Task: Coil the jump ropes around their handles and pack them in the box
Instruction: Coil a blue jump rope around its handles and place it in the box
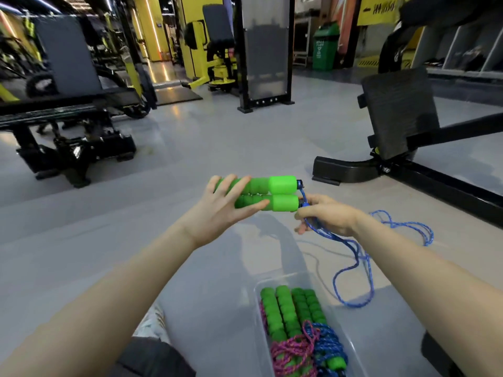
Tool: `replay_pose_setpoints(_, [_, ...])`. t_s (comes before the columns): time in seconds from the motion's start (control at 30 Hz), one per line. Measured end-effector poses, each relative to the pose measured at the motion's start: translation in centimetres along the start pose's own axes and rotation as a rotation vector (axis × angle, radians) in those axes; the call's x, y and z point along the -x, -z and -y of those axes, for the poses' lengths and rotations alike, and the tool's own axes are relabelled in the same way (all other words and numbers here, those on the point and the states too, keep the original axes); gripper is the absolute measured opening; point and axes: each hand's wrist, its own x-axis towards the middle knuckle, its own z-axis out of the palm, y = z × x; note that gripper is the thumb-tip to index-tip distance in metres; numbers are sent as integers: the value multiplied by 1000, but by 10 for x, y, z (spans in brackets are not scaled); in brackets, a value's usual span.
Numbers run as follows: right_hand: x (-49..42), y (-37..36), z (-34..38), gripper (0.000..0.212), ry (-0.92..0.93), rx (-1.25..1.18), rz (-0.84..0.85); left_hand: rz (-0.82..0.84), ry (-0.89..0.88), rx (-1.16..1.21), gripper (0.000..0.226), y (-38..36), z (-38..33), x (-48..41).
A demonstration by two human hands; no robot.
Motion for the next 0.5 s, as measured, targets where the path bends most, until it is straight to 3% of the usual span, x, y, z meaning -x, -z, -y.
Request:
replay_pose_setpoints(0.03, [3,-3,3,12,-37,-10,61,-6,6,10,67,-1,1,5])
replay_pose_setpoints(0.17, [6,-6,1,23,-46,158,131,-26,-47,2,68,-1,12,14])
replay_pose_setpoints(0.37, [-4,-2,0,28,165,947,-95,18,-101,-38,72,-6,17,20])
replay_pose_setpoints(0.5, [4,24,-8,18,144,1438,-254,70,-123,-53,66,-7,25,36])
